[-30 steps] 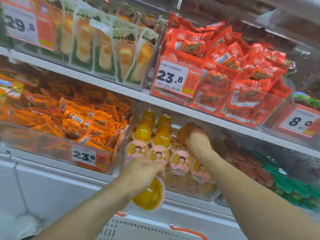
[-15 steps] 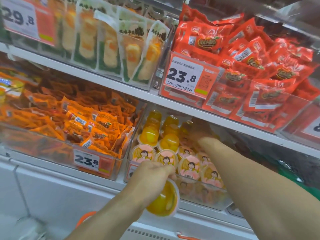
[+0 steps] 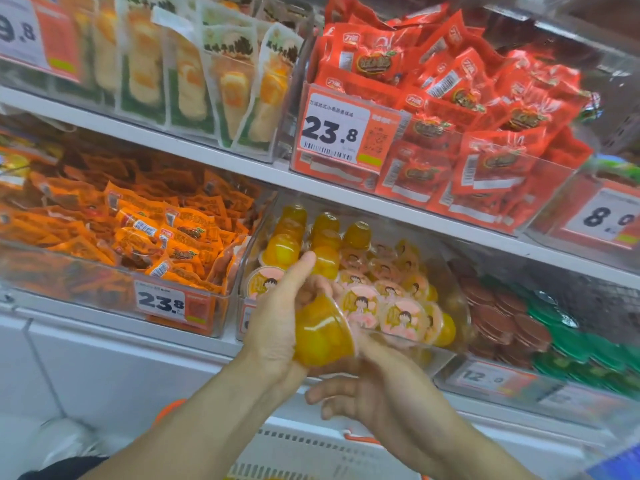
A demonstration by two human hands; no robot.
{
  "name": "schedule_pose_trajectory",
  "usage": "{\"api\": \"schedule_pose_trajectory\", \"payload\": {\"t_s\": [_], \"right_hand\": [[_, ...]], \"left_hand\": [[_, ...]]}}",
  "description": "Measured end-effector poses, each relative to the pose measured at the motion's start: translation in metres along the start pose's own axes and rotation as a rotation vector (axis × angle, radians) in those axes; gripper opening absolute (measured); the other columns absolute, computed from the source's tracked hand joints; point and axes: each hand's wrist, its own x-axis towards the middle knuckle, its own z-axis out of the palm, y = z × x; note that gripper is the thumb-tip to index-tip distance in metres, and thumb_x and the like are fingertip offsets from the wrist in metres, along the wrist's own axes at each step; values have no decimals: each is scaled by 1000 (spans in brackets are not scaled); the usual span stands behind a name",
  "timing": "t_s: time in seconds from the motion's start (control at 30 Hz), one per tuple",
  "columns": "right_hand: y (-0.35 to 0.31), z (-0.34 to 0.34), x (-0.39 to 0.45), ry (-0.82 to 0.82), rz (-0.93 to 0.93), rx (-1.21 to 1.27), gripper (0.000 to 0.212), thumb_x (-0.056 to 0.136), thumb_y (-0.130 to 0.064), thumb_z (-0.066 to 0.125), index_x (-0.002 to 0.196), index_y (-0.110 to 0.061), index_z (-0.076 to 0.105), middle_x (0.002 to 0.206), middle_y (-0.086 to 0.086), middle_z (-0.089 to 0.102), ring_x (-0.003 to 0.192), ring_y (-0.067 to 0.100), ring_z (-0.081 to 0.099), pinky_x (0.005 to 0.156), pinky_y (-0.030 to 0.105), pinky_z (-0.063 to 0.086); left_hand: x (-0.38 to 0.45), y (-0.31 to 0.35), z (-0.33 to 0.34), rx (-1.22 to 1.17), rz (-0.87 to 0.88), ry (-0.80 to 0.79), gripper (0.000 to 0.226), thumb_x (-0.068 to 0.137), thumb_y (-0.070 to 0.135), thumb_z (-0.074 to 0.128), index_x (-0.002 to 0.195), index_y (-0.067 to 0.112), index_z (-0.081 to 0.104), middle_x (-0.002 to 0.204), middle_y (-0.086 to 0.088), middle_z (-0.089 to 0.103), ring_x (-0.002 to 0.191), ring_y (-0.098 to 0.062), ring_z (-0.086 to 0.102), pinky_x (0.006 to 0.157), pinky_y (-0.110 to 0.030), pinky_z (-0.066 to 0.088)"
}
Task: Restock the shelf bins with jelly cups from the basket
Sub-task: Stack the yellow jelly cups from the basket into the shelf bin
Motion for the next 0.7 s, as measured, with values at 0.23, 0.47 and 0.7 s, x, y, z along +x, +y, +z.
{"api": "schedule_pose_trajectory", "payload": {"t_s": [0.23, 0.47, 0.7], "right_hand": [[-9, -8, 2, 141, -120, 292, 38, 85, -12, 63, 119, 6, 60, 89, 17, 67, 64, 26, 61, 52, 26, 54], [-15, -9, -3, 261, -303, 167, 33, 81, 0, 62, 114, -2, 62, 96, 17, 71, 76, 30, 68, 62, 35, 59], [-20, -14, -7, 114, -171, 116, 41, 91, -24, 55, 127, -5, 62, 116, 29, 66, 91, 41, 67, 67, 39, 60]], "left_hand": [[7, -15, -10, 793, 538, 59, 41, 78, 68, 61, 79, 29, 74, 87, 2, 69, 85, -14, 64, 76, -27, 48], [7, -12, -13, 740, 356, 3, 11, 94, 21, 66, 87, 21, 75, 85, 4, 76, 81, -12, 70, 77, -32, 56], [2, -4, -14, 678, 342, -139, 29, 96, 31, 56, 91, 11, 75, 83, -3, 74, 78, -6, 66, 74, -22, 53]]}}
